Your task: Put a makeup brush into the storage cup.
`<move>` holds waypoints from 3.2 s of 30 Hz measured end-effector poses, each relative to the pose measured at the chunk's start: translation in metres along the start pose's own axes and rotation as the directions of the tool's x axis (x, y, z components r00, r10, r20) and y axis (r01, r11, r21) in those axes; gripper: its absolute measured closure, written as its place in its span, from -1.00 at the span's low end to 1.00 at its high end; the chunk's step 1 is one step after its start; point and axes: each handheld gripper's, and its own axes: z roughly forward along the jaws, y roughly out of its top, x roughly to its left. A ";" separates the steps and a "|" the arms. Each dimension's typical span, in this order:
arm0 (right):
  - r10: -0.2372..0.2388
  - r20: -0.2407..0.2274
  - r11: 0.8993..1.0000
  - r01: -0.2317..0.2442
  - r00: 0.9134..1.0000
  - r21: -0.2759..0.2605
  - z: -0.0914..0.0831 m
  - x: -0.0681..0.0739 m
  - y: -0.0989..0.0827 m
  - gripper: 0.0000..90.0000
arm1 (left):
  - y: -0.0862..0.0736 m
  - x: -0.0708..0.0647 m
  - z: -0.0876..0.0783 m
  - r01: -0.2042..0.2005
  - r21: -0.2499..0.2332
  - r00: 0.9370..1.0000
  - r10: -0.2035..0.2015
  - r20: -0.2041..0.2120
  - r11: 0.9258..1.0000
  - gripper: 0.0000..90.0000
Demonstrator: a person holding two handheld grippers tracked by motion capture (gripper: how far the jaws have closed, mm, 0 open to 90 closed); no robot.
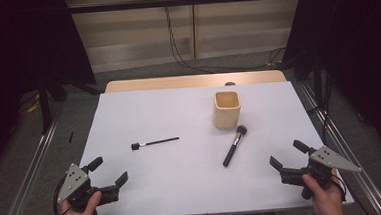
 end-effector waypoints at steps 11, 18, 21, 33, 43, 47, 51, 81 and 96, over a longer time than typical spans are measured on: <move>-0.003 -0.027 1.000 0.003 1.000 0.016 0.005 0.001 -0.002 -1.00 | 0.001 -0.001 0.001 -0.005 0.014 1.000 0.005 0.011 1.000 -0.94; -0.025 -0.031 1.000 0.026 0.999 0.017 0.004 0.004 0.001 -1.00 | 0.005 -0.005 -0.002 0.003 0.016 1.000 -0.004 0.023 1.000 -0.94; -0.028 -0.034 0.999 0.029 0.999 0.017 0.006 0.006 0.002 -1.00 | 0.007 -0.005 -0.002 0.004 0.012 1.000 -0.004 0.031 1.000 -0.94; -0.022 -0.043 0.999 0.023 0.999 0.022 0.008 0.005 0.001 -1.00 | 0.026 -0.001 0.008 -0.033 -0.033 0.999 0.033 -0.003 0.999 -0.94; -0.026 -0.049 0.999 0.027 0.998 0.022 0.010 0.005 0.001 -1.00 | 0.034 0.003 0.034 -0.040 -0.007 0.999 0.041 0.028 0.999 -0.91; -0.030 -0.054 0.999 0.031 0.998 0.023 0.010 0.006 0.001 -1.00 | 0.036 0.006 0.049 -0.052 -0.010 0.998 0.052 0.033 0.999 -0.91; -0.030 -0.057 0.999 0.032 0.998 0.024 0.010 0.007 0.001 -1.00 | 0.035 0.007 0.056 -0.011 -0.015 0.999 0.012 0.036 1.000 -0.91; -0.036 -0.079 0.999 0.039 0.996 0.032 0.014 0.008 0.000 -1.00 | 0.043 0.016 0.101 -0.064 0.037 0.993 0.060 0.101 0.997 -0.95; -0.029 -0.080 0.999 0.032 0.996 0.038 0.014 0.008 0.000 -1.00 | 0.064 0.023 0.132 -0.081 0.071 0.989 0.071 0.131 0.994 -0.93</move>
